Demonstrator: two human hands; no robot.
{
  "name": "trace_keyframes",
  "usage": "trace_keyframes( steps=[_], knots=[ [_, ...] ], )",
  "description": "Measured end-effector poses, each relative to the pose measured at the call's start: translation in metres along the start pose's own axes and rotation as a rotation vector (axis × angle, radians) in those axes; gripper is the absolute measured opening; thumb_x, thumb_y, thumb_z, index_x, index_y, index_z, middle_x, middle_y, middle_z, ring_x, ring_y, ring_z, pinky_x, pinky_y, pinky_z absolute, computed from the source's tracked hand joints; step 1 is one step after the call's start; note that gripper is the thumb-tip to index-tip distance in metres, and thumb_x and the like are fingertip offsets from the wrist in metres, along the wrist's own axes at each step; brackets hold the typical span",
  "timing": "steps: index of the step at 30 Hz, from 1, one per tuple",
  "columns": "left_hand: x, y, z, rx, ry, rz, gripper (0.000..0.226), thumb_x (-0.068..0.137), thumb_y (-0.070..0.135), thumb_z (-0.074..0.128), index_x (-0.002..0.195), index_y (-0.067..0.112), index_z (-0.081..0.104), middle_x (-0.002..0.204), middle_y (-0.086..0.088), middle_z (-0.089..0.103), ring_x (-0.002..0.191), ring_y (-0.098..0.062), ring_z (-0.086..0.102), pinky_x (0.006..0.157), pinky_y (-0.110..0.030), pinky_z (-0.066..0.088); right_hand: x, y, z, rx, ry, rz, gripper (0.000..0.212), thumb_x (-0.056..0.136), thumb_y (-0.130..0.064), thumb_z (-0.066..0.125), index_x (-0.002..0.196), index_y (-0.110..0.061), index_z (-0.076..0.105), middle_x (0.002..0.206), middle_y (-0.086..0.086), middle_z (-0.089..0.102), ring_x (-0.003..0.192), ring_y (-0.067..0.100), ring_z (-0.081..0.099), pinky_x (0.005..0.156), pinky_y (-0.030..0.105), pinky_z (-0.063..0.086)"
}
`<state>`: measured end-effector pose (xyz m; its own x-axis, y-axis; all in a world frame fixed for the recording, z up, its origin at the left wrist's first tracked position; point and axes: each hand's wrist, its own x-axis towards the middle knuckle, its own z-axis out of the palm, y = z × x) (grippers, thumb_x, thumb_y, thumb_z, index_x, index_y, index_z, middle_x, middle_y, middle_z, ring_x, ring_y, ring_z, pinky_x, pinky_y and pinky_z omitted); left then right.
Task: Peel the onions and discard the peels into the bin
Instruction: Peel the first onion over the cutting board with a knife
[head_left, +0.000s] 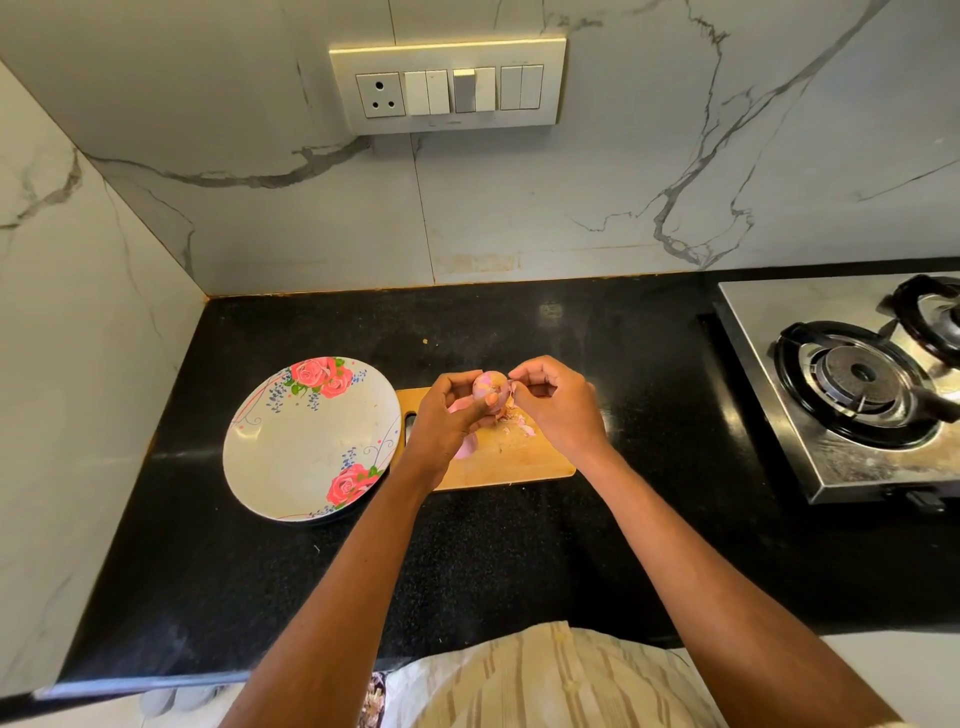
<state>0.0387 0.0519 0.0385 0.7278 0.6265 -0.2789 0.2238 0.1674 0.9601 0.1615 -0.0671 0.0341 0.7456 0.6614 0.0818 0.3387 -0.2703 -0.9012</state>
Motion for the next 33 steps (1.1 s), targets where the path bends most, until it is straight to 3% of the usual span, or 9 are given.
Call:
trace_keyframes(
  steps=[5,9,13,17,21,23,28,33],
  knots=[
    [0.0,0.001,-0.001,-0.063,-0.012,-0.016,0.037,0.09,0.03,0.075,0.122,0.03,0.056,0.122,0.007,0.066,0.104,-0.011,0.068,0.071,-0.016,0.056,0.004,0.009,-0.002,-0.094,0.003,0.074,0.016,0.095,-0.016,0.069,0.097,-0.031,0.07,0.089,-0.022,0.067,0.086,-0.004,0.066,0.071,0.008,0.05],
    [0.003,-0.004,-0.007,-0.043,0.001,-0.028,0.038,0.089,0.035,0.074,0.123,0.033,0.057,0.124,0.009,0.066,0.112,-0.01,0.065,0.083,-0.019,0.052,0.005,0.016,-0.003,-0.089,-0.068,0.155,0.019,0.102,-0.017,0.059,0.104,-0.033,0.068,0.088,-0.012,0.072,0.08,0.006,0.072,0.077,0.03,0.062],
    [0.004,-0.004,-0.007,-0.042,0.009,-0.04,0.051,0.079,0.043,0.078,0.125,0.031,0.057,0.122,0.01,0.066,0.11,-0.009,0.065,0.081,-0.018,0.05,0.004,0.007,-0.003,-0.076,-0.191,0.07,0.021,0.099,-0.021,0.065,0.118,-0.03,0.068,0.114,-0.016,0.069,0.103,-0.001,0.064,0.086,0.016,0.052],
    [0.008,-0.009,-0.009,-0.019,0.016,-0.052,0.047,0.084,0.037,0.078,0.125,0.029,0.057,0.124,0.007,0.067,0.112,-0.011,0.065,0.082,-0.02,0.051,0.003,0.001,-0.001,0.018,-0.196,0.036,0.029,0.096,-0.033,0.069,0.124,-0.025,0.071,0.115,-0.015,0.072,0.106,-0.006,0.064,0.087,0.011,0.051],
    [0.009,-0.01,-0.01,-0.02,-0.004,-0.051,0.049,0.081,0.04,0.077,0.125,0.029,0.058,0.123,0.007,0.067,0.111,-0.011,0.066,0.082,-0.019,0.052,0.002,0.004,-0.002,0.042,-0.134,0.007,0.022,0.096,-0.023,0.07,0.117,-0.022,0.075,0.107,-0.012,0.075,0.098,0.0,0.07,0.087,0.022,0.058],
    [0.009,-0.011,-0.01,-0.018,-0.006,-0.048,0.054,0.074,0.045,0.077,0.123,0.03,0.059,0.124,0.007,0.068,0.113,-0.013,0.066,0.088,-0.024,0.053,0.002,0.004,-0.003,0.048,-0.115,0.001,0.019,0.096,-0.019,0.069,0.114,-0.021,0.076,0.102,-0.013,0.074,0.093,0.0,0.071,0.083,0.021,0.059],
    [0.009,-0.009,-0.008,-0.013,-0.016,-0.038,0.049,0.075,0.044,0.077,0.119,0.032,0.058,0.12,0.009,0.068,0.109,-0.011,0.066,0.086,-0.022,0.053,0.003,0.006,-0.002,0.012,-0.107,-0.007,0.019,0.096,-0.024,0.07,0.113,-0.023,0.077,0.104,-0.014,0.075,0.098,0.002,0.071,0.087,0.031,0.061],
    [0.01,-0.011,-0.007,-0.006,-0.016,-0.049,0.04,0.082,0.038,0.077,0.117,0.033,0.059,0.12,0.009,0.068,0.11,-0.012,0.066,0.09,-0.026,0.054,0.0,0.005,-0.001,-0.035,-0.084,-0.02,0.018,0.096,-0.025,0.069,0.112,-0.024,0.077,0.103,-0.015,0.075,0.097,0.001,0.07,0.087,0.028,0.06]
  ],
)
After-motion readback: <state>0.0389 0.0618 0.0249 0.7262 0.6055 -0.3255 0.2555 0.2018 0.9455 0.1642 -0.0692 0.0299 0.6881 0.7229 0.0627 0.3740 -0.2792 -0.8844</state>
